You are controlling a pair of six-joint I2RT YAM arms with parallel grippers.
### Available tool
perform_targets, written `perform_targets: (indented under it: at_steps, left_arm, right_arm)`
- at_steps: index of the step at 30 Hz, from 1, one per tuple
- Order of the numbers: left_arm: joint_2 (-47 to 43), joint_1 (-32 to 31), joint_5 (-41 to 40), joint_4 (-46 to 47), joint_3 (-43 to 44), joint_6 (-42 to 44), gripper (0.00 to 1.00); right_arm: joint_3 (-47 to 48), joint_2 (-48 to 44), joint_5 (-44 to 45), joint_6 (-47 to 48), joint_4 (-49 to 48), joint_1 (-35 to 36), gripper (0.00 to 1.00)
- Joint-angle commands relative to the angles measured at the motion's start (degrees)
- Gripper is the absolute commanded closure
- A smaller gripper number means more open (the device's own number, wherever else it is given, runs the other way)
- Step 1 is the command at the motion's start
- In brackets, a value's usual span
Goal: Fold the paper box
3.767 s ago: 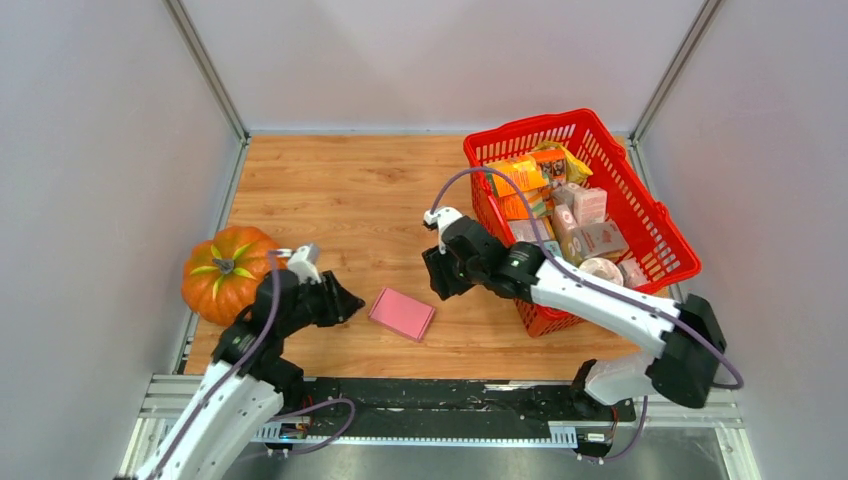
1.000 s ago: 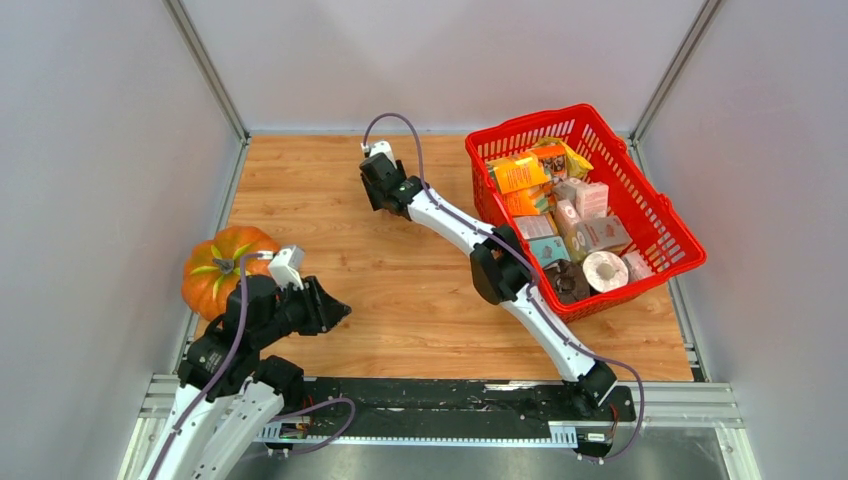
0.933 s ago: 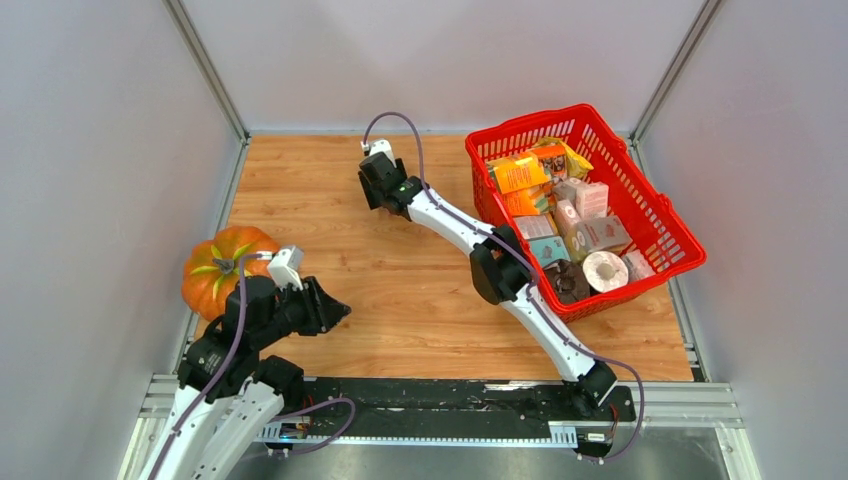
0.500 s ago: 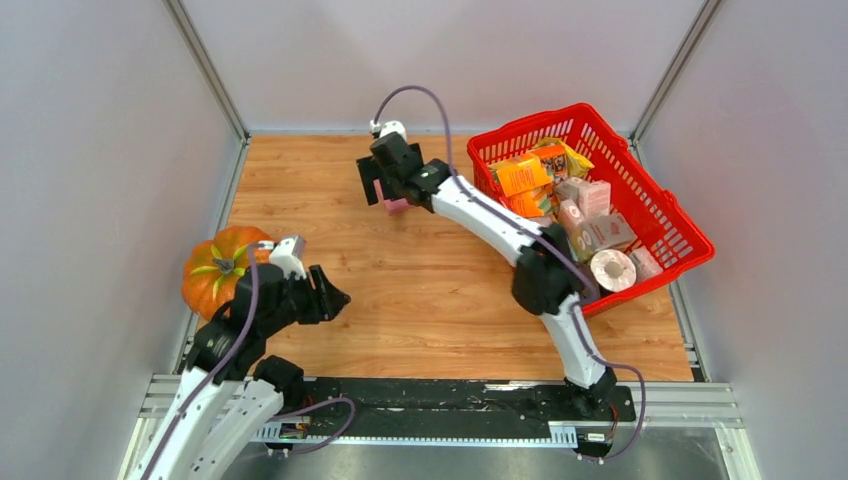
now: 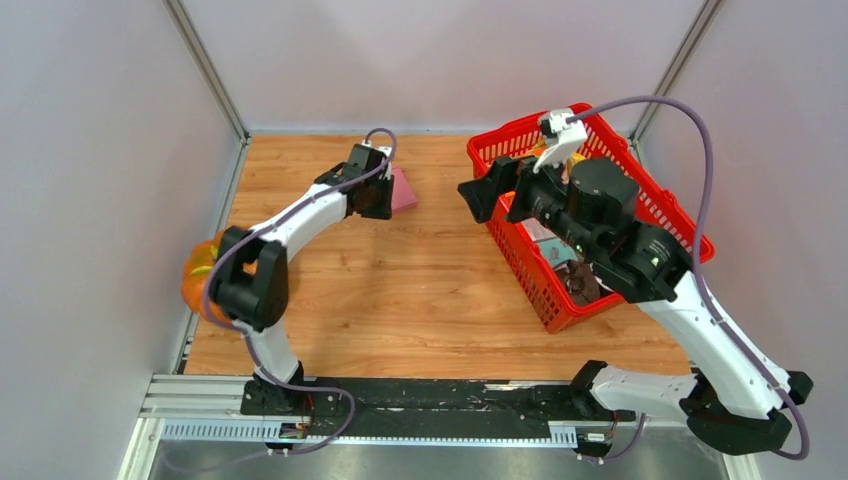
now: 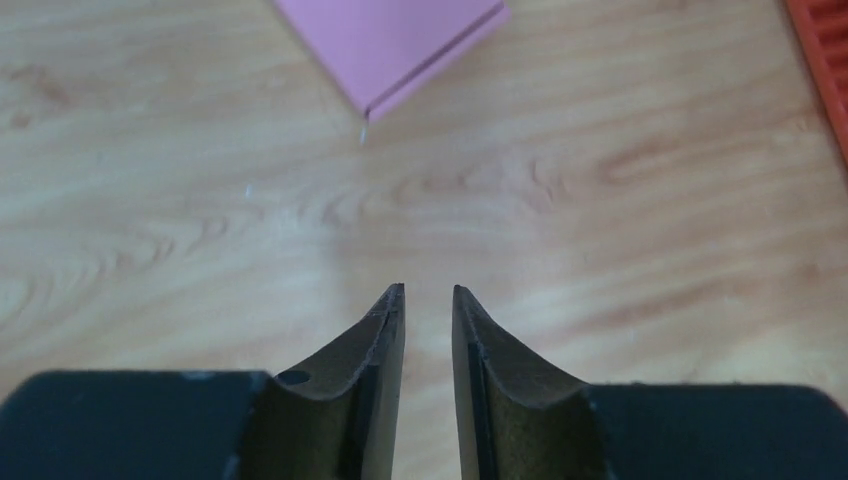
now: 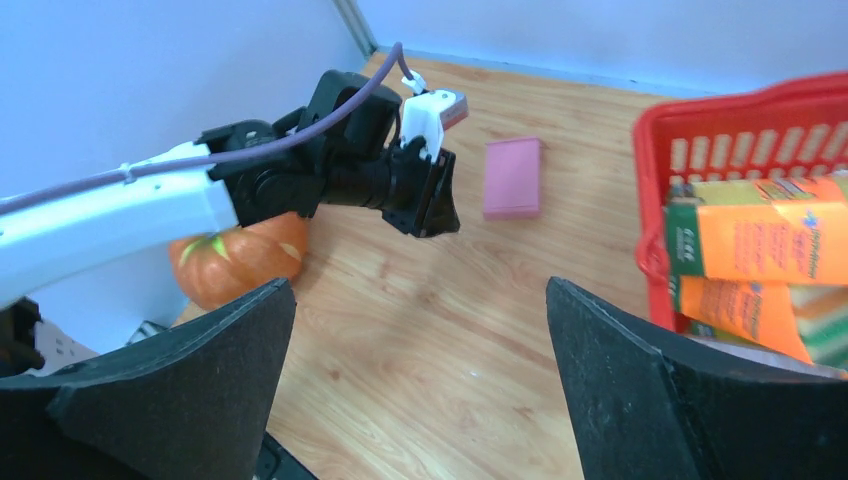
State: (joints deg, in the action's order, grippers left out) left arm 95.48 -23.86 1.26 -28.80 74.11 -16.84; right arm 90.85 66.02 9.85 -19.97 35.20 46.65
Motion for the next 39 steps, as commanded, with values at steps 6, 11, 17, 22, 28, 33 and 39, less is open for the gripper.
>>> perform_targets:
  at_steps: [6, 11, 17, 22, 28, 33, 39]
  left_arm:
    - [19.63, -0.66, 4.54, 2.25, 12.55, -6.97, 0.72]
    - [26.33, -0.49, 1.47, 0.14, 18.08, -12.93, 0.77]
    - [31.25, 2.23, 1.02, -0.64, 23.79, -15.50, 0.77]
    - [35.47, 4.78, 1.64, -3.45, 29.68, -13.75, 0.77]
    - [37.76, 7.24, 1.99, -5.22, 34.18, -11.99, 0.77]
    - [40.13, 9.70, 3.40, -5.39, 37.68, -11.46, 0.77]
    - [42.77, 11.11, 4.63, -6.01, 42.08, -11.64, 0.76]
  right_arm:
    - [-10.07, -7.74, 7.47, 3.27, 5.14, -2.18, 0.00]
    - [-13.41, -8.98, 6.76, 2.92, 4.35, -2.53, 0.00]
    - [-16.49, -10.03, 6.50, 2.48, 3.91, -2.80, 0.00]
    - [-17.90, -10.38, 6.59, 2.74, 3.74, -3.41, 0.00]
    - [-18.34, -9.51, 6.24, 3.09, 2.77, -3.94, 0.00]
    - [-18.69, -8.37, 5.71, 3.18, 1.89, -4.29, 0.00]
    - [-18.87, -8.01, 5.62, 3.09, 1.80, -4.73, 0.00]
